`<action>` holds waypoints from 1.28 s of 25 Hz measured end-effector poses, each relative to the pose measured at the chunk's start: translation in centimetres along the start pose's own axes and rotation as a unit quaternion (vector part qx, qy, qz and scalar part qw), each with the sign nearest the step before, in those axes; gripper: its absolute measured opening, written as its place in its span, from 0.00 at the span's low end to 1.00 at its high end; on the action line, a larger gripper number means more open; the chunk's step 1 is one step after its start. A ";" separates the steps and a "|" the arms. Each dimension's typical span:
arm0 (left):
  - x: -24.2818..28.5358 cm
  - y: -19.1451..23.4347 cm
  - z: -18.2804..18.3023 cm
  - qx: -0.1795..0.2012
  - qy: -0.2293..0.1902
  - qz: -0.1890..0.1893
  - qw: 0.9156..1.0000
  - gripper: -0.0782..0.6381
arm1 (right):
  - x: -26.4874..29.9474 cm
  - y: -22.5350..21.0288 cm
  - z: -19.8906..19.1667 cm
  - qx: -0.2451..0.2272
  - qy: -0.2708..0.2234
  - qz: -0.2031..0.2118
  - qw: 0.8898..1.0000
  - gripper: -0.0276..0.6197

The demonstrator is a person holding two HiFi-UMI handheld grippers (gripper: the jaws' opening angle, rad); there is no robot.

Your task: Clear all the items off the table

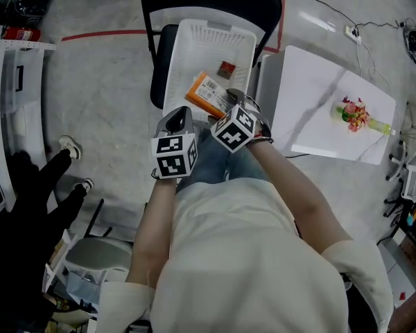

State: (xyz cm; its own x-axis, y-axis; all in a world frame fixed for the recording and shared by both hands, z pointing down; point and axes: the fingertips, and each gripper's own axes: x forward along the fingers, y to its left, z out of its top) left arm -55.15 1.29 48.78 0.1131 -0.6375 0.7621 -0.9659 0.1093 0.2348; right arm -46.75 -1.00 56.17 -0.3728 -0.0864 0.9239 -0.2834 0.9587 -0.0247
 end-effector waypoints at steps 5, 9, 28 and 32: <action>0.1 0.2 0.2 0.001 -0.001 -0.001 1.000 0.12 | -0.2 0.3 0.4 0.003 -0.007 0.008 1.000 0.67; 0.1 0.1 0.5 0.005 -0.002 -0.003 1.000 0.12 | -0.5 0.4 0.6 0.004 -0.011 0.009 1.000 0.66; -0.2 -0.6 1.1 0.018 -0.010 -0.016 1.000 0.12 | -2.6 -1.1 1.1 0.041 -0.040 -0.045 0.997 0.04; -0.5 -1.0 1.2 0.040 -0.010 -0.018 0.999 0.12 | -3.1 -1.2 1.1 0.048 -0.046 -0.052 0.996 0.04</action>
State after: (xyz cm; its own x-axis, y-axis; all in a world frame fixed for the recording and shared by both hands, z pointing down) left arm -54.55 0.61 47.50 0.1433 -0.6556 0.7414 -0.9771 0.0255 0.2115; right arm -46.26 -2.15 52.86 -0.4154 -0.2117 0.8847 -0.4054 0.9137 0.0283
